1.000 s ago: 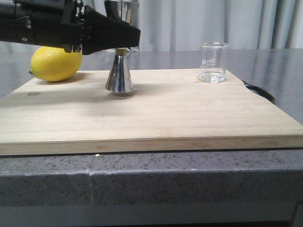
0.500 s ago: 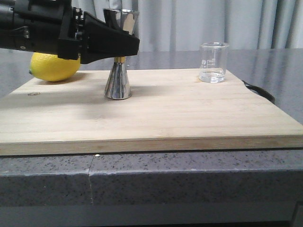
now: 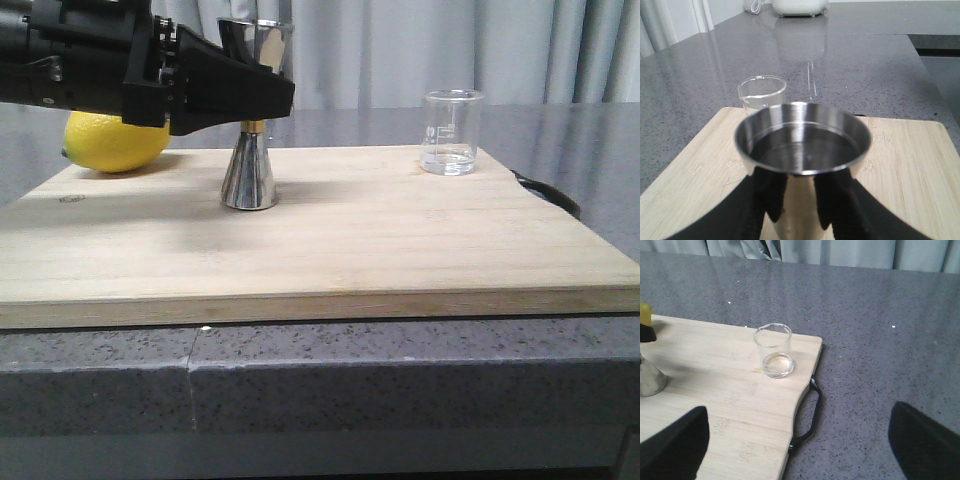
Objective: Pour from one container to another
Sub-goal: 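Lower the held jigger onto the board with the left gripper, then open the left gripper and withdraw it upward from the jigger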
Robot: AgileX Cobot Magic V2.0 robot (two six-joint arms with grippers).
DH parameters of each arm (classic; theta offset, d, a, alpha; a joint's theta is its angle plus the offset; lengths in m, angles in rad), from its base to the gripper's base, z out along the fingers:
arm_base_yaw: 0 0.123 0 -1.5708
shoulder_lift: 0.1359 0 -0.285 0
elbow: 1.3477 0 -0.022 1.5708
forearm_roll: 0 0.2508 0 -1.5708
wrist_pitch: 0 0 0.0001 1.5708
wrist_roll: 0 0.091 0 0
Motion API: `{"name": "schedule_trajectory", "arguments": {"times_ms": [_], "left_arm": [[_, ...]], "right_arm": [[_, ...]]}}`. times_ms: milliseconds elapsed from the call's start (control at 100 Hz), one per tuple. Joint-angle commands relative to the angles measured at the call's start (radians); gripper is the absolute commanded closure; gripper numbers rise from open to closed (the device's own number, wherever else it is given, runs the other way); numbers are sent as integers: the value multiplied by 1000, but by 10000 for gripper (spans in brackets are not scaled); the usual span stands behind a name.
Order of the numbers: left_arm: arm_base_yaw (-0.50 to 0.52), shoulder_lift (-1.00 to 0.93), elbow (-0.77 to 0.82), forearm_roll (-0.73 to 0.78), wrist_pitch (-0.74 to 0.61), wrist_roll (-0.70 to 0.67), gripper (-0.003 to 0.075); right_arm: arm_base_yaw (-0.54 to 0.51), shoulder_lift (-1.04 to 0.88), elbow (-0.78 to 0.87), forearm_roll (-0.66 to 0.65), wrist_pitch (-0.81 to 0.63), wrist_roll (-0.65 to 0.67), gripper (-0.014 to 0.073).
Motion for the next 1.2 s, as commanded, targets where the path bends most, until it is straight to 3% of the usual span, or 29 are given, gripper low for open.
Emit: {"name": "schedule_trajectory", "arguments": {"times_ms": [0, 910, 1190], "left_arm": [[-7, -36, -21, -100, 101, 2, 512], [-7, -36, -21, -100, 101, 0, 506], [-7, -36, -21, -100, 99, 0, 374]], "right_arm": [[1, -7, -28, -12, -80, 1, -64], [1, -7, -28, -12, -80, 1, -64], [1, -7, -28, -12, -80, 1, -64]]}}
